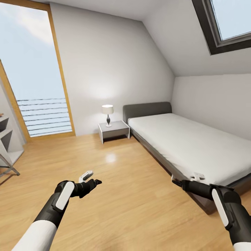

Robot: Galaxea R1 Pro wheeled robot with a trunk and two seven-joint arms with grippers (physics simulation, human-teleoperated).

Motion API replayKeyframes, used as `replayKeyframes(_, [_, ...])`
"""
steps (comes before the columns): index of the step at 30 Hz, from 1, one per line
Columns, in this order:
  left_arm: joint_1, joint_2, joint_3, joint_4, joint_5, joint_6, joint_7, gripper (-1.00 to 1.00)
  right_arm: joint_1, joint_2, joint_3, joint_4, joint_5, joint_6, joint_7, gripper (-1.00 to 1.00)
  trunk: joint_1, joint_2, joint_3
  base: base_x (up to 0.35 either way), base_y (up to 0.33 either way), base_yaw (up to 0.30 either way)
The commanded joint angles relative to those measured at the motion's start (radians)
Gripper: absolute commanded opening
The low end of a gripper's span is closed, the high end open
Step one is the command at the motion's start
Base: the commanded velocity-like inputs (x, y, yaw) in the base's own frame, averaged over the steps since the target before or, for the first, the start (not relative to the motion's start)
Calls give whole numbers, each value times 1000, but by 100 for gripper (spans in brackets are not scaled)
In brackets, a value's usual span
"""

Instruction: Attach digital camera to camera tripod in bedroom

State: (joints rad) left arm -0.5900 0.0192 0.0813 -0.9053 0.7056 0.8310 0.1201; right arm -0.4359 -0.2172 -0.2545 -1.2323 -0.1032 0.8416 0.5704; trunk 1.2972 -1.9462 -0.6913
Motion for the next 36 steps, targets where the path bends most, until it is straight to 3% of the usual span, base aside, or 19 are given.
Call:
replayKeyframes(1, [-1, -1, 0, -1, 11, 4, 10, 100, 1, -1, -1, -20, -9, 8, 11, 100, 4, -8, -4, 0, 0, 0])
replayKeyframes(10, [-1, -3, -14, 4, 1, 3, 12, 100, 54, -6, 0, -129, -7, 11, 89, 100, 38, -71, -33, 0, 0, 0])
replayKeyframes(16, [-1, -4, -133, 28, -93, -2, 12, 100, 67, -7, 2, -137, -6, 19, 100, 100, 61, -113, -51, 0, 0, 0])
replayKeyframes(22, [-1, -5, -199, 33, -156, -3, 11, 100, 69, -7, 1, -137, 6, 40, 101, 100, 84, -155, -70, 0, 0, 0])
replayKeyframes(36, [-1, 5, -216, 37, -164, -4, 0, 100, 69, -6, 0, -135, 13, 70, 101, 100, 138, -253, -114, 0, 0, 0])
